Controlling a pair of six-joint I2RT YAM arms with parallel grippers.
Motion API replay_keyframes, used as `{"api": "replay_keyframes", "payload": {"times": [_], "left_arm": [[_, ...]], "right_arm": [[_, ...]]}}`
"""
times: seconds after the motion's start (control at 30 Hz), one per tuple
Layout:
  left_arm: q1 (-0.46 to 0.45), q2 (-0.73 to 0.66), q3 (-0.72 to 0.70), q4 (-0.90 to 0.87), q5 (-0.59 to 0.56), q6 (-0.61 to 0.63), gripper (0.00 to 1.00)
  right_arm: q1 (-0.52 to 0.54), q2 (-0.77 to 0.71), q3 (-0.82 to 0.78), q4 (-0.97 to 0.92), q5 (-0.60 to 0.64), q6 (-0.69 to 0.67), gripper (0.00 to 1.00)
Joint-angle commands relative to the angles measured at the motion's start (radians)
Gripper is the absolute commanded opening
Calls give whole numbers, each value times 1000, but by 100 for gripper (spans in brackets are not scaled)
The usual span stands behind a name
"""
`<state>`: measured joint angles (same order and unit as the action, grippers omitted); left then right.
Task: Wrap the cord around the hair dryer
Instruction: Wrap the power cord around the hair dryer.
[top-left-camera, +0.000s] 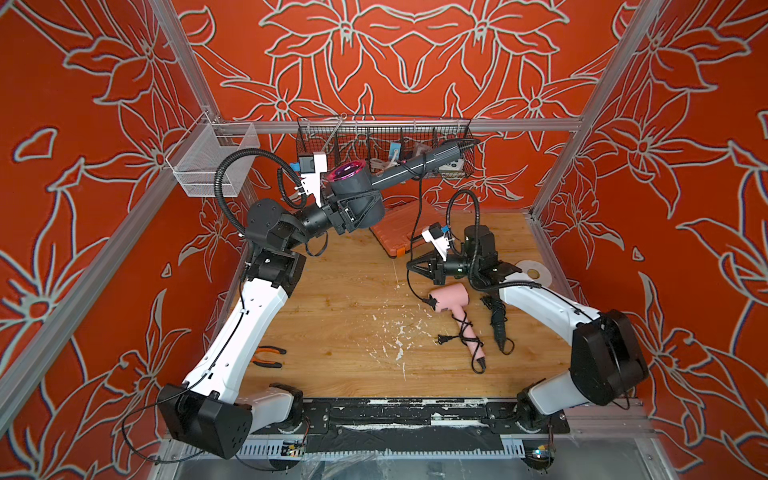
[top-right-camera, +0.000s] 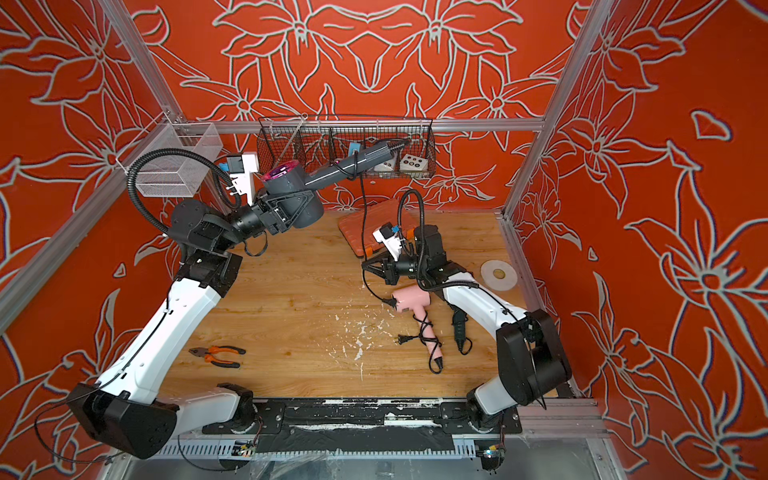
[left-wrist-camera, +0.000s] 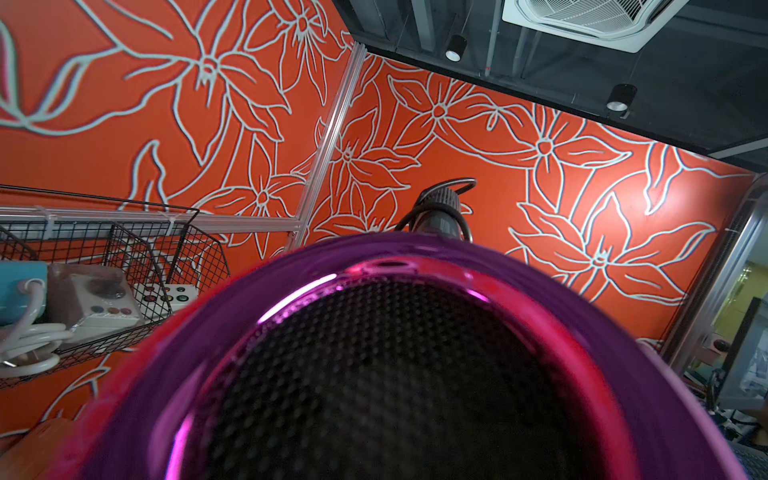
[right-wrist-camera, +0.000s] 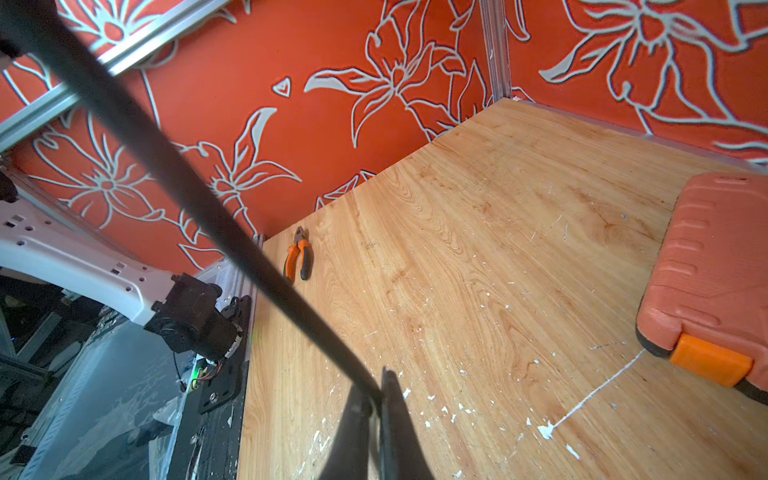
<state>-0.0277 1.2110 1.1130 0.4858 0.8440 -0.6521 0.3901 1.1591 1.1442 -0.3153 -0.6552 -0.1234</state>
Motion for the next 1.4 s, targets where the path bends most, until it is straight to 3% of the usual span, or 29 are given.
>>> {"api": "replay_keyframes", "payload": {"times": [0.0,0.17,0.3,0.47,0.8,0.93,1.07,1.37], "left_arm": [[30,8,46,35,-160,10,0],[55,30,35,53,-239,-13,0],[66,41,21,72,-298,-26,0],[71,58,9,92,-369,-39,0],[73,90,-8,148,-425,-71,0],[73,85,-10,134,-425,-52,0],[73,75,3,45,-410,26,0],[53,33,47,-409,-444,313,0]], "right_arm": [[17,-53,-36,-66,83,-18,0],[84,-80,-76,-123,141,-30,0],[216,-70,-93,-183,240,-71,0],[366,-45,-106,-204,278,-93,0],[649,102,-41,-245,402,-173,0],[712,148,-3,-269,449,-188,0],[725,131,21,-304,489,-198,0],[725,25,195,-541,652,-333,0]]}}
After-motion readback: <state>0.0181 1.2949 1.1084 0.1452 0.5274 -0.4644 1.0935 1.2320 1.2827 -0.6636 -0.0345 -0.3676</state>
